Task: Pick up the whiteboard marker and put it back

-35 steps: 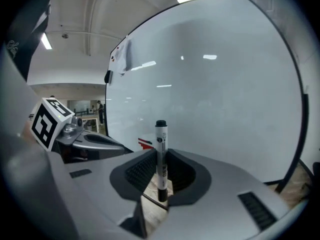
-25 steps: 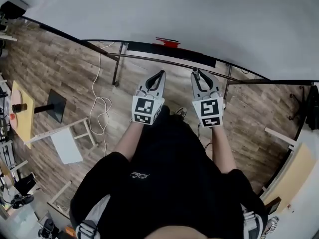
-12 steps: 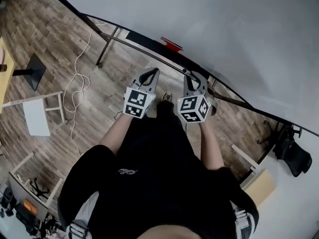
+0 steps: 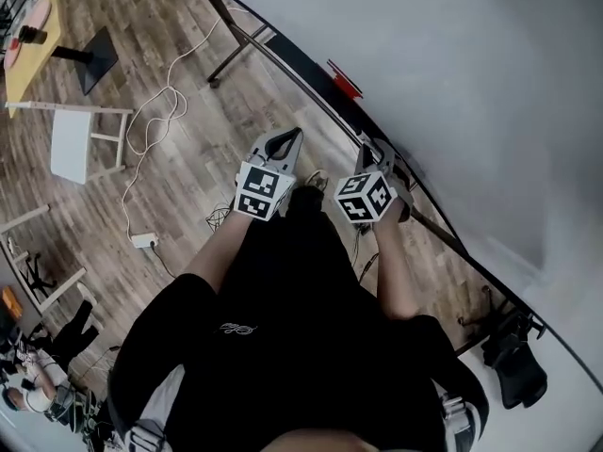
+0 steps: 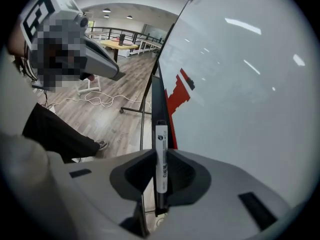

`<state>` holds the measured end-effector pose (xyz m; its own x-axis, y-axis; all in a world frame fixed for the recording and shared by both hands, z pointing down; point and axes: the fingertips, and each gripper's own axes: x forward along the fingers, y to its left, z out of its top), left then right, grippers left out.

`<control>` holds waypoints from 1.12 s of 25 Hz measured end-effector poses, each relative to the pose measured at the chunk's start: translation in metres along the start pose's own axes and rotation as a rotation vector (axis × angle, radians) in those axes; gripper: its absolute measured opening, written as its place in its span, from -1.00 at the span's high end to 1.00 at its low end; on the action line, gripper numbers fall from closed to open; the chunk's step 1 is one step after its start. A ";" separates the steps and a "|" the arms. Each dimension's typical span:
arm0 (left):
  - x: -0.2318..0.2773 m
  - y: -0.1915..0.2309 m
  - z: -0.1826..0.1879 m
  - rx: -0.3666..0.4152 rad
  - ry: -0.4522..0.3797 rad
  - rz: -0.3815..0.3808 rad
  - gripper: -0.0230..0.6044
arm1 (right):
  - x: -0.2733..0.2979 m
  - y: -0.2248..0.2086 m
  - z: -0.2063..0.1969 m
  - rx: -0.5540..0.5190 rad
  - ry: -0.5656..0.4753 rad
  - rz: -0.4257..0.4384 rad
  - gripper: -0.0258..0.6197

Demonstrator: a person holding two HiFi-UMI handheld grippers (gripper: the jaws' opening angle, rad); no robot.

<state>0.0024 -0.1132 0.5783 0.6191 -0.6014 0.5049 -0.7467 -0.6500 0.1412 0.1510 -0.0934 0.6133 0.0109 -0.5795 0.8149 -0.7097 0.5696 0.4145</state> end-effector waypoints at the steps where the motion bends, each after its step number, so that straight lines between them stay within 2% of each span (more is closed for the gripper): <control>1: -0.003 0.000 -0.002 -0.003 0.004 0.013 0.91 | 0.002 0.001 -0.002 -0.009 0.003 0.000 0.75; 6: -0.009 0.002 -0.003 -0.010 0.011 0.054 0.90 | 0.013 0.002 -0.010 -0.035 0.019 0.024 0.75; 15: -0.013 -0.001 -0.002 0.017 0.026 0.053 0.91 | 0.021 0.010 -0.014 -0.163 0.014 -0.022 0.75; 28: -0.008 0.000 0.007 0.032 0.022 0.050 0.90 | 0.025 0.007 -0.007 -0.150 0.000 -0.009 0.75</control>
<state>-0.0010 -0.1121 0.5684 0.5755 -0.6233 0.5294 -0.7681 -0.6342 0.0883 0.1516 -0.0999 0.6391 0.0169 -0.5851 0.8108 -0.5963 0.6450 0.4779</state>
